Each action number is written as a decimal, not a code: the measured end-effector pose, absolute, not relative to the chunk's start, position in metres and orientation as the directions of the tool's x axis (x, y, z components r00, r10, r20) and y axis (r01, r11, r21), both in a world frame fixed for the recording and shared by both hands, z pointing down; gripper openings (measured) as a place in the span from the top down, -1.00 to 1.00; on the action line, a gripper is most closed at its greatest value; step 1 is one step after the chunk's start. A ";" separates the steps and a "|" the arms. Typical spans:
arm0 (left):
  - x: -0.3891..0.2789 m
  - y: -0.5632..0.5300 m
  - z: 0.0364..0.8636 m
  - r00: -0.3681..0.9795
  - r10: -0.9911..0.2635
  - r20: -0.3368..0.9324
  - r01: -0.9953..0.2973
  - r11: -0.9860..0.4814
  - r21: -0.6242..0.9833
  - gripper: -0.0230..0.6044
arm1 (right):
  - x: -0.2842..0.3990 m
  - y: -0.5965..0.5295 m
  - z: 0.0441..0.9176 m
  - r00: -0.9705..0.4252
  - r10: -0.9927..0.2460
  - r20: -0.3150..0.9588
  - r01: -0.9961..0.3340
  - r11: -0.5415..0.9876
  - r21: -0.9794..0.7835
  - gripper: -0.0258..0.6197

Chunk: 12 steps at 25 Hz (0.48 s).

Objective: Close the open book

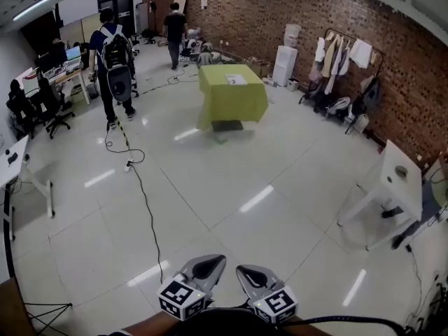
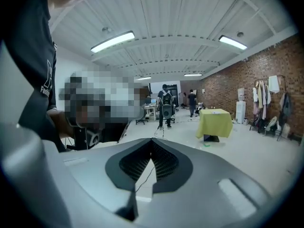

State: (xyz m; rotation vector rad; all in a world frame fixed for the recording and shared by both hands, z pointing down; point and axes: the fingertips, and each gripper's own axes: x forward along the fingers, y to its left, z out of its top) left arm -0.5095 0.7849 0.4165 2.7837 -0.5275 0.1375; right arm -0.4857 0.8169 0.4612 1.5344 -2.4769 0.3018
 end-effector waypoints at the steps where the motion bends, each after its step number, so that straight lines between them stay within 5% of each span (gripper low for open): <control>1: -0.516 0.783 0.413 0.923 -0.362 0.132 -0.385 -0.878 0.285 0.90 | -0.489 0.817 0.459 -0.439 -0.853 0.282 -0.894 0.445 -0.045 0.90; 12: -0.531 0.796 0.425 0.926 -0.356 0.127 -0.378 -0.871 0.314 0.90 | -0.513 0.820 0.458 -0.471 -0.829 0.301 -0.874 0.484 -0.035 0.90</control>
